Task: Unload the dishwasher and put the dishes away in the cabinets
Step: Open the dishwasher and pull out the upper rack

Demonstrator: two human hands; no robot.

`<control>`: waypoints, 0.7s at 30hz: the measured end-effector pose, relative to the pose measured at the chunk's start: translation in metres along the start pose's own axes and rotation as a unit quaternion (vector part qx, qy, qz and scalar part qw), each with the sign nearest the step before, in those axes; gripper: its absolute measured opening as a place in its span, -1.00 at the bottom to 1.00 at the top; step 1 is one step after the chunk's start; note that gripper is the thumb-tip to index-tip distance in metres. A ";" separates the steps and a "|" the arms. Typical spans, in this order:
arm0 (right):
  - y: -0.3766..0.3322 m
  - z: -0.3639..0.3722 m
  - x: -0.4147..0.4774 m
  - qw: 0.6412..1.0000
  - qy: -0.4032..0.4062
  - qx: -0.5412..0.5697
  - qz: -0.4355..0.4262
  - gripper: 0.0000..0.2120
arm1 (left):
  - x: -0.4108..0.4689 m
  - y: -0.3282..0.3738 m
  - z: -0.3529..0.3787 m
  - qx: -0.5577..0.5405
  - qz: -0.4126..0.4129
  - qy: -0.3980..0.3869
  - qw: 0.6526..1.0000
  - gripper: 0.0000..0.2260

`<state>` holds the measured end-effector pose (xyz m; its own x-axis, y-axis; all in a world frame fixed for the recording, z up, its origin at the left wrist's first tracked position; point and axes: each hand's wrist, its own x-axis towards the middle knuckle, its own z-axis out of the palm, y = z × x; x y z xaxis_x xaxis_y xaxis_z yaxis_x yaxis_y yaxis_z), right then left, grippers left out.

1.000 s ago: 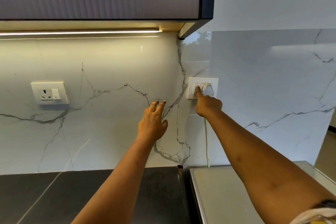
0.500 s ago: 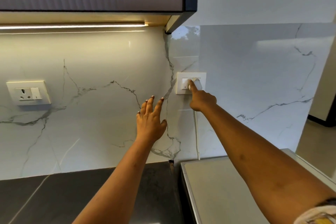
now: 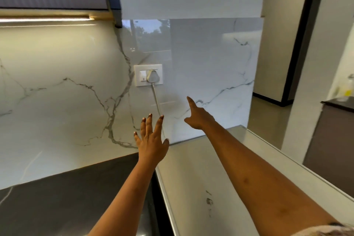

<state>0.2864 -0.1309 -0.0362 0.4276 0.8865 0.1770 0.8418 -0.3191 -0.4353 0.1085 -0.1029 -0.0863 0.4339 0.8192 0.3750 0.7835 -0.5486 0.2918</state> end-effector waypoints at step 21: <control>0.274 0.024 -0.371 0.904 0.018 0.245 0.350 -0.68 | -0.348 0.153 0.110 0.089 0.096 -0.285 0.950 -0.37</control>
<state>0.3501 -0.5390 -0.2424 0.8169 0.5100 -0.2693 0.1162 -0.6030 -0.7893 0.1262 -0.4531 -0.2691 0.7069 0.6921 -0.1457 0.7064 -0.7015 0.0948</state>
